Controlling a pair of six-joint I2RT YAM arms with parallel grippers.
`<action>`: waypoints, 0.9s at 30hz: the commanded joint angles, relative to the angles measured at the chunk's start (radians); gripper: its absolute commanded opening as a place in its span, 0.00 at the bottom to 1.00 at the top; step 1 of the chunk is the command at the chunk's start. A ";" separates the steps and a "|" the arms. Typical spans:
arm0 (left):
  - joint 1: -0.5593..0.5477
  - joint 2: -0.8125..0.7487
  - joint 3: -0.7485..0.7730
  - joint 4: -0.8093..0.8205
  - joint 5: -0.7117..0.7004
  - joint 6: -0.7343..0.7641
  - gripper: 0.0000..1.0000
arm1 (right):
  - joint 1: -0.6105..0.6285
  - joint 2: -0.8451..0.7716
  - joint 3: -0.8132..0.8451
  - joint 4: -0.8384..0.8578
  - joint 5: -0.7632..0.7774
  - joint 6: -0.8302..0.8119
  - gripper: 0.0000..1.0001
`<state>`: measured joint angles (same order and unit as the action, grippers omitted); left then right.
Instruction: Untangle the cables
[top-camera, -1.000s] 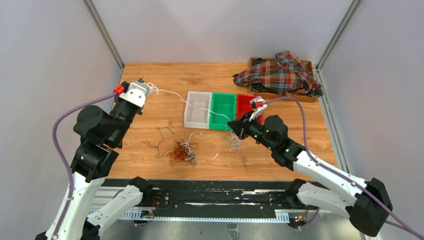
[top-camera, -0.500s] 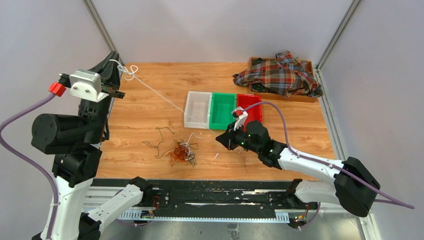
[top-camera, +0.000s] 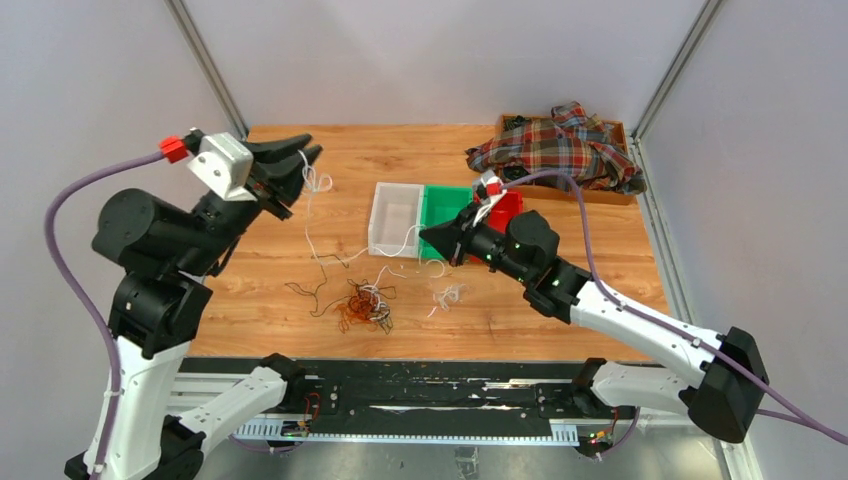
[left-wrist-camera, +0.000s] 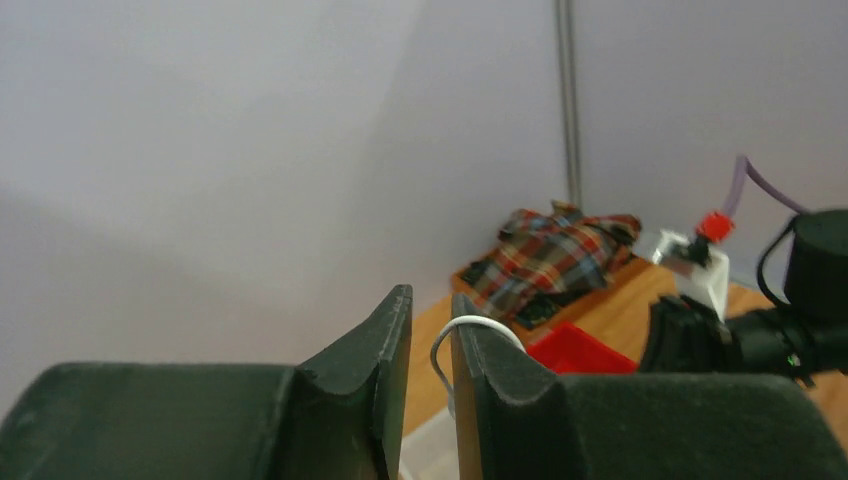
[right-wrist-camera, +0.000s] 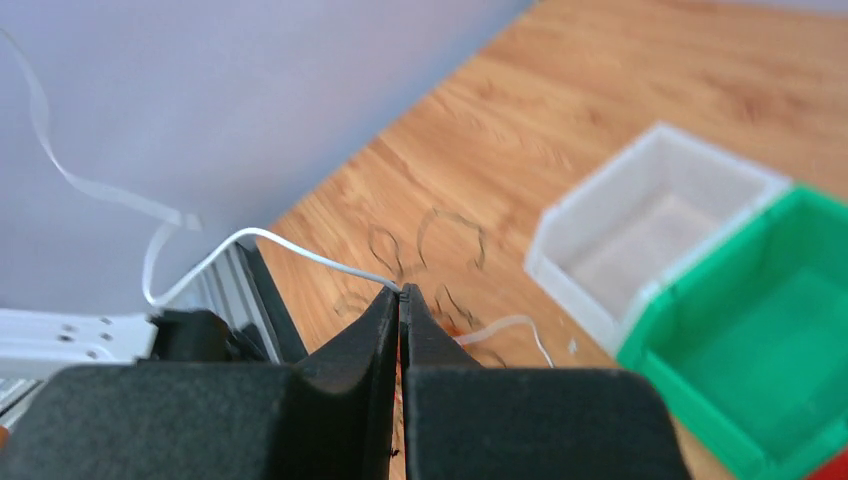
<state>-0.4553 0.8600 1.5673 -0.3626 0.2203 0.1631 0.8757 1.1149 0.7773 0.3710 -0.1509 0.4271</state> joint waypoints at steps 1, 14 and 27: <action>0.000 -0.012 -0.069 -0.102 0.170 -0.053 0.34 | 0.008 0.006 0.149 0.042 -0.083 -0.012 0.01; -0.002 -0.003 -0.339 -0.213 0.438 -0.007 0.75 | 0.011 0.121 0.254 0.128 -0.215 0.068 0.01; -0.002 0.084 -0.343 -0.168 0.427 0.034 0.77 | -0.014 0.127 0.277 0.078 -0.169 0.057 0.01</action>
<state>-0.4553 0.9134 1.1839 -0.5476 0.6292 0.1783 0.8757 1.2686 1.0061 0.4637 -0.3576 0.4904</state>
